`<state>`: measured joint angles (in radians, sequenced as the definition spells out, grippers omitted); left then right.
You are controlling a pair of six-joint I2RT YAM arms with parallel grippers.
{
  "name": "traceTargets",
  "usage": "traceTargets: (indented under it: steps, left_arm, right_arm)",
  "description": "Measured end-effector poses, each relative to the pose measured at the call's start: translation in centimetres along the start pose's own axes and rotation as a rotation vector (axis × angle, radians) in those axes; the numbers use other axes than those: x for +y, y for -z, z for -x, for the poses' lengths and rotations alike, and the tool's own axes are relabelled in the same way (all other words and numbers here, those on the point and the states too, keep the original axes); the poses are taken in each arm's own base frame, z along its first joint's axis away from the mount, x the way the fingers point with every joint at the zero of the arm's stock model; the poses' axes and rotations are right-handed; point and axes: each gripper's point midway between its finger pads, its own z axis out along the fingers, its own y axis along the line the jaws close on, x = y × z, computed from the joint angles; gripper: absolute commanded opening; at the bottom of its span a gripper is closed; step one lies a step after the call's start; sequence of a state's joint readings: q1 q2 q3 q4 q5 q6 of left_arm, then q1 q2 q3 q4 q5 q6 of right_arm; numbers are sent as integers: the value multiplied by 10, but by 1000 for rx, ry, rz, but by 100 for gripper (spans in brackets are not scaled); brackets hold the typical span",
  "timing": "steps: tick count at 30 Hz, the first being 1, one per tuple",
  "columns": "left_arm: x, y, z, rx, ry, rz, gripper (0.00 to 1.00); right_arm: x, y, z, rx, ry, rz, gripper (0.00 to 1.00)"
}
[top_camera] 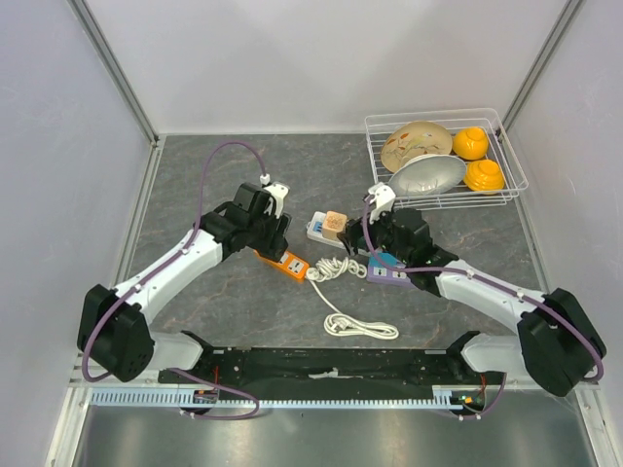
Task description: Insert the plug
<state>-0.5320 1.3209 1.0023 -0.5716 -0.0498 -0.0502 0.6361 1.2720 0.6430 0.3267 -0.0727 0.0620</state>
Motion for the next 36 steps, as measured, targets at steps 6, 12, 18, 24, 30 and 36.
traceTargets:
  steps: [6,12,18,24,30,36]
  left_arm:
    - [-5,-3,0,3,-12,-8,2]
    - [-7,-8,2,-23,-13,-13,2]
    - [-7,-16,-5,-8,-13,-12,2]
    - [-7,-22,-15,13,-15,-11,2]
    - [-7,-27,-15,6,-14,-12,2]
    - [-8,-29,-13,-2,-14,-14,2]
  right_arm:
    - [-18,13,14,-77,-53,-71,98]
    - [-23,19,22,-127,-76,-88,98]
    - [-26,22,25,-148,-87,-97,98]
    - [-28,23,28,-163,-99,-102,98]
    - [-31,23,28,-166,-107,-109,98]
    - [-33,23,27,-166,-115,-113,98]
